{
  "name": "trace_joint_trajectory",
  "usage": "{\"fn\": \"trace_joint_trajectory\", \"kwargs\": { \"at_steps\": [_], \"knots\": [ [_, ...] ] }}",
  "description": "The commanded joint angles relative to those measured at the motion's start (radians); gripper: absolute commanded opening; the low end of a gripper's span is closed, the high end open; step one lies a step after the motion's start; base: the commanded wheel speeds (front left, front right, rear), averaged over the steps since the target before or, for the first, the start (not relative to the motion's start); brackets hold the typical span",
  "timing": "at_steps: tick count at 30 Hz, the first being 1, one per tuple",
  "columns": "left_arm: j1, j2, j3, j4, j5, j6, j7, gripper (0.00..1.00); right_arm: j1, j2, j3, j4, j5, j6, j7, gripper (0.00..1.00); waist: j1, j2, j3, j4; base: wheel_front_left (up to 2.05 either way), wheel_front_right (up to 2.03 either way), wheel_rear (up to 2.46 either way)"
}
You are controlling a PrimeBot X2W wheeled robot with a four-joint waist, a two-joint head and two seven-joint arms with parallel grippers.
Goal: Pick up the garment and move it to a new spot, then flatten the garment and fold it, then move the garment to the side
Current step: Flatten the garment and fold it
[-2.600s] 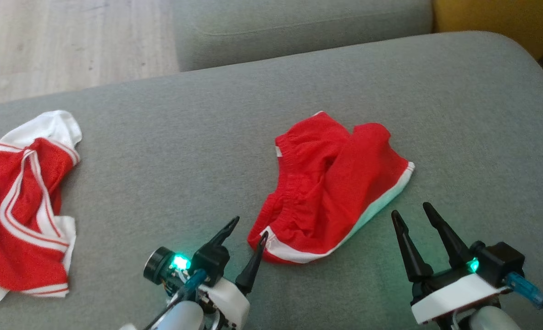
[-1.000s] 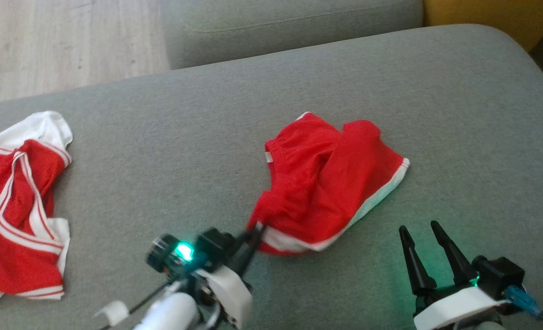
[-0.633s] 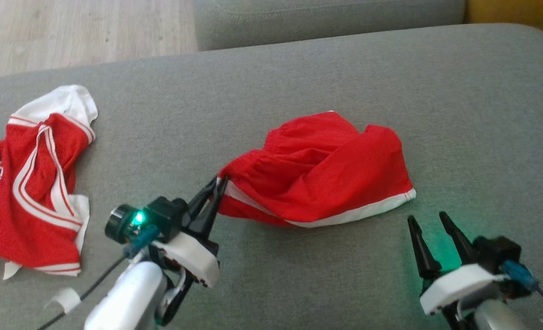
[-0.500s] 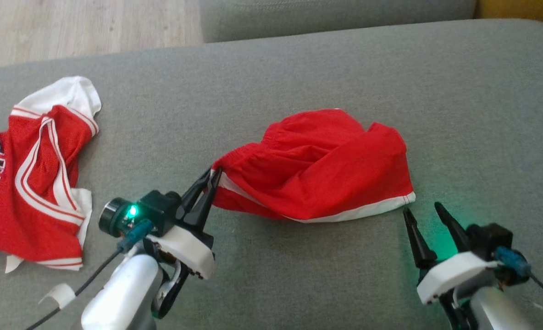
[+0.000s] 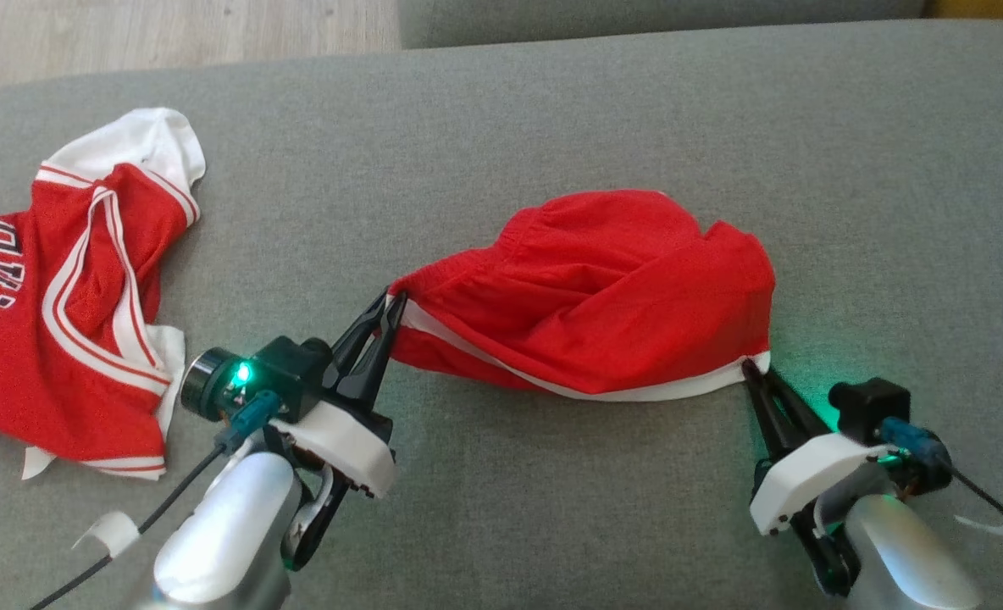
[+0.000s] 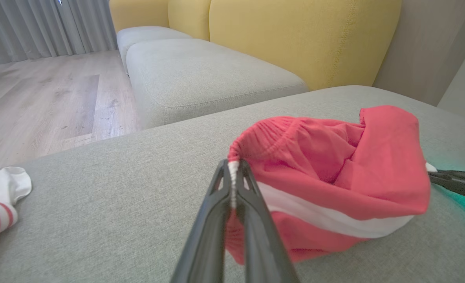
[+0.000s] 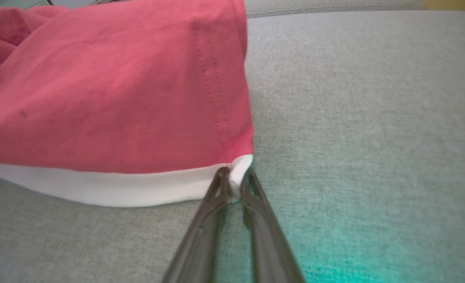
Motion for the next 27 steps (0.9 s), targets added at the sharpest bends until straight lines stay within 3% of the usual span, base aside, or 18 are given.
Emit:
{"fn": "trace_joint_trajectory", "kwargs": {
  "at_steps": [1,10,16,22,27],
  "knots": [
    [-0.049,0.016,0.034,-0.017,-0.003,0.0,-0.015,0.0,-0.008,-0.009,0.038,-0.003,0.015,0.005,-0.013,0.0,-0.0001,0.0,-0.012,-0.003,0.0,0.0,0.0],
    [-0.024,0.013,0.053,-0.022,-0.055,-0.016,-0.053,0.0,0.015,-0.034,0.016,-0.104,0.089,0.005,-0.038,0.0,-0.0001,0.0,-0.085,-0.021,0.0,0.0,0.0],
    [-0.031,0.04,0.088,-0.174,-0.193,-0.062,-0.031,0.0,0.051,-0.136,-0.091,-0.44,0.2,0.005,-0.003,0.0,-0.0001,0.0,-0.154,-0.069,0.0,0.0,0.0],
    [-0.181,0.072,0.098,-0.32,-0.286,-0.074,0.06,0.0,-0.01,-0.219,-0.254,-0.74,0.233,0.005,0.129,0.0,-0.0001,0.0,-0.157,-0.083,0.0,0.0,0.0],
    [-0.413,0.05,0.109,-0.286,-0.329,-0.077,0.114,0.0,-0.169,-0.248,-0.332,-0.792,0.238,0.005,0.248,0.0,-0.0001,0.0,-0.09,-0.075,0.0,0.0,0.0]
  ]
}}
